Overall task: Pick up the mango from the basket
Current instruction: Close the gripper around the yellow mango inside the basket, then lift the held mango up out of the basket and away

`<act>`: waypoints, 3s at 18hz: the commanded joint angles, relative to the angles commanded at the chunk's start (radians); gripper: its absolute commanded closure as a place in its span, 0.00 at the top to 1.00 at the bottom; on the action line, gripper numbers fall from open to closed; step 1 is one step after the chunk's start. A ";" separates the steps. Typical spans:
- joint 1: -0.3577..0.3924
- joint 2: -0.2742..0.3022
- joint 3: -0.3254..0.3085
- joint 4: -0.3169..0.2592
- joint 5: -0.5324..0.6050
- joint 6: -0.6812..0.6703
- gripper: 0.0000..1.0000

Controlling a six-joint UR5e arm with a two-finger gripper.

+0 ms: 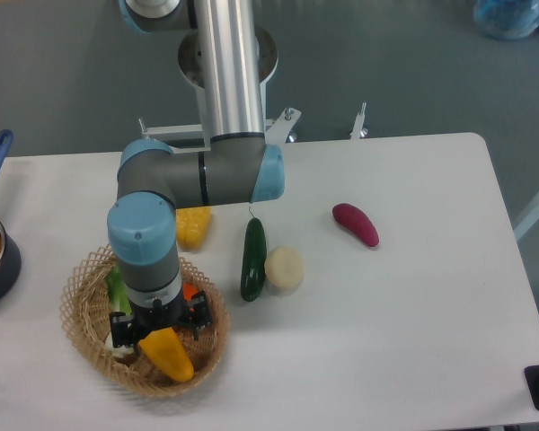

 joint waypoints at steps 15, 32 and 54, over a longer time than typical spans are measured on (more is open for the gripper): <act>-0.015 -0.051 0.002 -0.003 0.012 -0.011 1.00; -0.031 -0.051 0.024 -0.002 0.009 0.064 0.33; 0.265 0.136 0.149 0.031 -0.120 0.753 0.33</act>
